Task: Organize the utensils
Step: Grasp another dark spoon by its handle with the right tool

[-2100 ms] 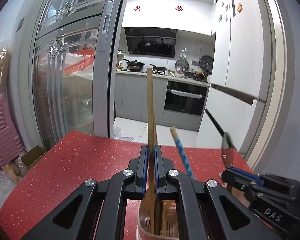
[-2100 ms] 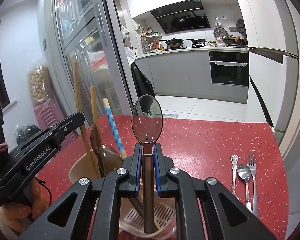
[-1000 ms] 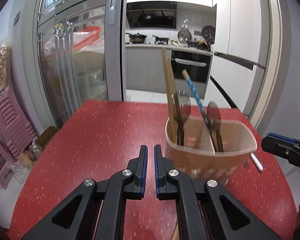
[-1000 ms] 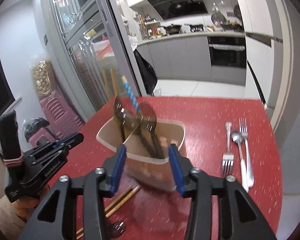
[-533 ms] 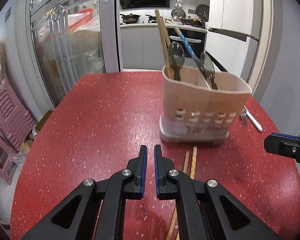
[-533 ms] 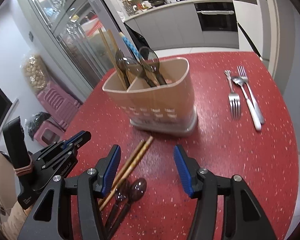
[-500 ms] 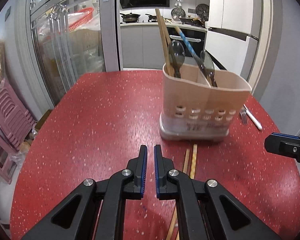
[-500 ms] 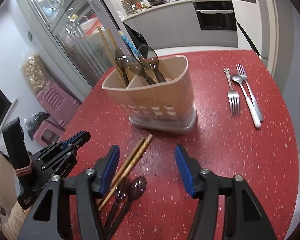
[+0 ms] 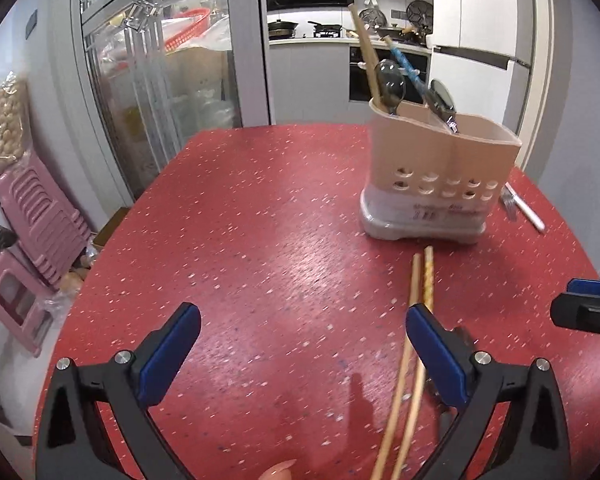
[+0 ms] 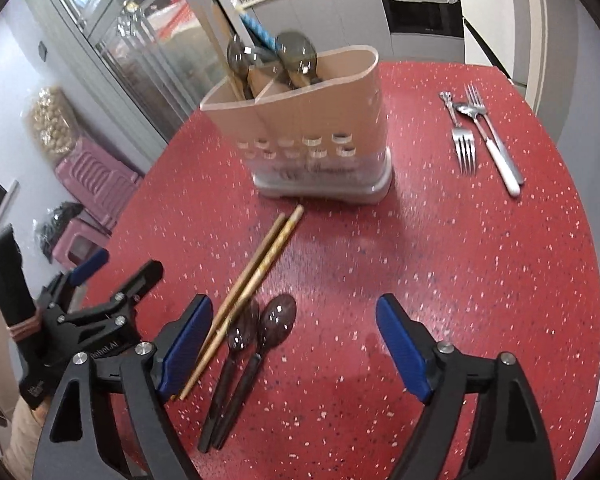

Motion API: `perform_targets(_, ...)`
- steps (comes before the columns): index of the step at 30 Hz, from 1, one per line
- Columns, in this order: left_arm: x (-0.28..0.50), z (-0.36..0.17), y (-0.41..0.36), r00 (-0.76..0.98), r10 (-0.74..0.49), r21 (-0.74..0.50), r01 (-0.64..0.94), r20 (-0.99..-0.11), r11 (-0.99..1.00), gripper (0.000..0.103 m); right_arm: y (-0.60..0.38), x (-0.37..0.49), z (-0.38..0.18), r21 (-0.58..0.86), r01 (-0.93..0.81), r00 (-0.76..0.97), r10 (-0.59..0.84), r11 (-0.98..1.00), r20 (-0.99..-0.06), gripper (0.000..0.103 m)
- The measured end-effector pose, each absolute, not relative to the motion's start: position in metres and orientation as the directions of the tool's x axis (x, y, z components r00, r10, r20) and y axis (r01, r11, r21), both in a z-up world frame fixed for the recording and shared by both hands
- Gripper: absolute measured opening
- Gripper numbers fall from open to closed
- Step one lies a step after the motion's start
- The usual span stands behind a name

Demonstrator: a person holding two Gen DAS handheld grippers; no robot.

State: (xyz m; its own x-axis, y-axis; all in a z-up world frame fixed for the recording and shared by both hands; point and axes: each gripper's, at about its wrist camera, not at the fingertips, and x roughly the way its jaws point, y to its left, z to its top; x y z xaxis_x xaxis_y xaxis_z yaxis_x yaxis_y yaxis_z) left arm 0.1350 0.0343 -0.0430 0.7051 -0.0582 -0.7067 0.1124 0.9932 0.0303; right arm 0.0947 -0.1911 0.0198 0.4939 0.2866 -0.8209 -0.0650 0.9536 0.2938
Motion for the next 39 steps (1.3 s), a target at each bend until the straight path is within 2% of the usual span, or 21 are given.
perform_targets(6,0.134,-0.062,0.040,0.665,-0.050,0.049,0.130,-0.745,0.990,0.103,-0.170,0.086,-0.002,0.252,-0.085,0.424,0.264,0.964,-0.866,0.087)
perform_targets(15,0.128,-0.074,0.054,0.629,-0.048,0.050,0.138,-0.776,0.989,0.103,-0.143,0.080,-0.024,0.134,-0.071,0.325,0.150,0.988,-0.934,0.086)
perform_targets(20,0.129,-0.075,0.058,0.621,-0.055,0.043,0.141,-0.782,0.989,0.103,-0.134,0.084,-0.035,0.115,-0.052,0.278,0.125,0.992,-0.953,0.064)
perform_targets(21,0.129,-0.075,0.059,0.619,-0.058,0.040,0.143,-0.783,0.989,0.103,-0.132,0.085,-0.037,0.118,-0.046,0.266,0.126,0.992,-0.956,0.063)
perform_targets(27,0.129,-0.076,0.063,0.612,-0.074,0.024,0.150,-0.788,0.988,0.103,-0.120,0.088,-0.040,0.100,-0.048,0.260,0.109,0.994,-0.959,0.059)
perform_targets(33,0.133,-0.075,0.062,0.605,-0.095,0.009,0.167,-0.791,0.986,0.103,-0.096,0.091,-0.046,-0.024,-0.119,0.255,0.007,0.993,-0.967,0.056)
perform_targets(36,0.138,-0.076,0.058,0.594,-0.112,-0.003,0.181,-0.796,0.983,0.103,-0.094,0.091,-0.045,-0.028,-0.143,0.256,0.009,0.989,-0.967,0.041)
perform_targets(38,0.143,-0.076,0.054,0.581,-0.124,-0.012,0.193,-0.804,0.981,0.103,-0.096,0.089,-0.045,-0.026,-0.148,0.252,0.012,0.989,-0.968,0.023)
perform_targets(39,0.144,-0.077,0.052,0.575,-0.132,-0.017,0.201,-0.807,0.979,0.103,-0.099,0.089,-0.046,-0.027,-0.149,0.251,0.011,0.988,-0.968,0.018)
